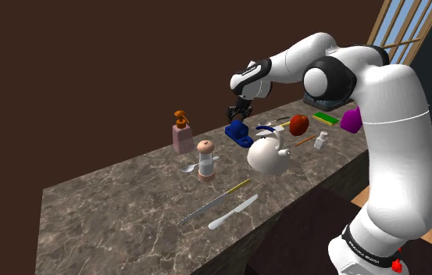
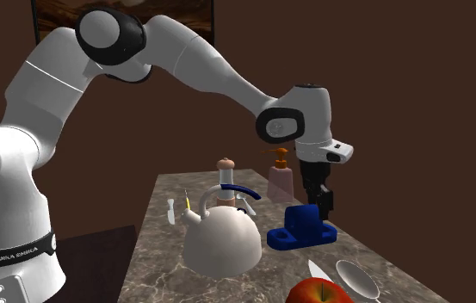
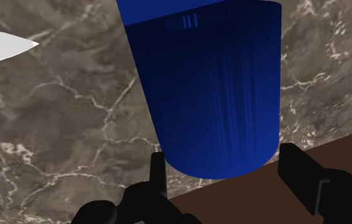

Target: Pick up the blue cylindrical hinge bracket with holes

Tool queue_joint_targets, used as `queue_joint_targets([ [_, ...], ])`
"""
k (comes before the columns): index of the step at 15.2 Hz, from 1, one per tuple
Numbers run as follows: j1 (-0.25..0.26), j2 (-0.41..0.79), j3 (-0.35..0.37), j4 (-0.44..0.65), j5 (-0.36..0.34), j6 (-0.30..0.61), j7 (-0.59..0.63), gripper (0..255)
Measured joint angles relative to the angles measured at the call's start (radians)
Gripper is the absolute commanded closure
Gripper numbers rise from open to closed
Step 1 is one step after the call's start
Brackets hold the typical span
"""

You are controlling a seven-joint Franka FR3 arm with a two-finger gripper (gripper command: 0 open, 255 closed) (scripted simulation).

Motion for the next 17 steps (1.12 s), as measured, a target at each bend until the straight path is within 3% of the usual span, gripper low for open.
queue_joint_targets([
  [9,0.001,-0.001,0.000,0.000,0.000,0.001,0.001,255],
  [17,0.009,-0.048,-0.015,0.017,-0.026,-0.064,0.027,255],
])
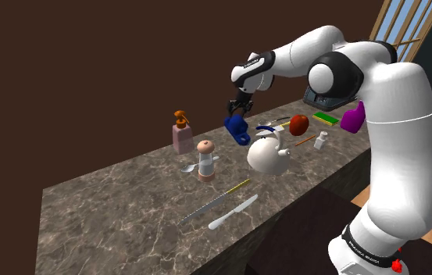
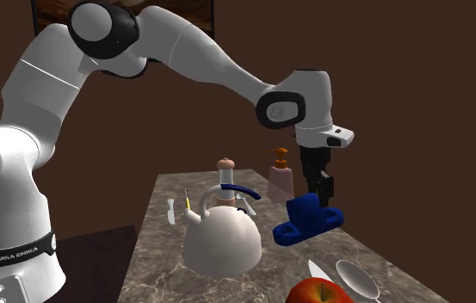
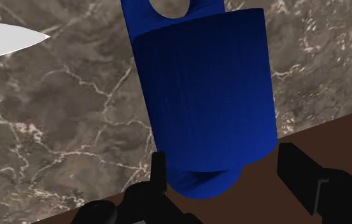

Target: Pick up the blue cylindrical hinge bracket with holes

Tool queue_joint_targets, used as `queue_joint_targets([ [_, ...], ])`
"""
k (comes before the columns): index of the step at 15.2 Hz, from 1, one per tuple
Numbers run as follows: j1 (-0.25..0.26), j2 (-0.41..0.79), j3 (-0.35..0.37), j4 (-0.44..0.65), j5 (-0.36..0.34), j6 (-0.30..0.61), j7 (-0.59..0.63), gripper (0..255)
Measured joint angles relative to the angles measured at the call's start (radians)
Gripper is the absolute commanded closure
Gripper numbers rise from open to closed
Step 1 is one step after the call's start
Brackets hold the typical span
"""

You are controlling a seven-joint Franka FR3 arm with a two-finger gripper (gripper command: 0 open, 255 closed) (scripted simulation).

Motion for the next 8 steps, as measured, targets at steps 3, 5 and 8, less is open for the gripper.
queue_joint_targets([
  [3,0.002,-0.017,-0.006,0.016,-0.011,-0.032,0.012,255],
  [5,0.005,-0.025,-0.009,0.026,-0.017,-0.049,0.020,255],
  [8,0.006,-0.042,-0.014,0.038,-0.026,-0.076,0.028,255],
])
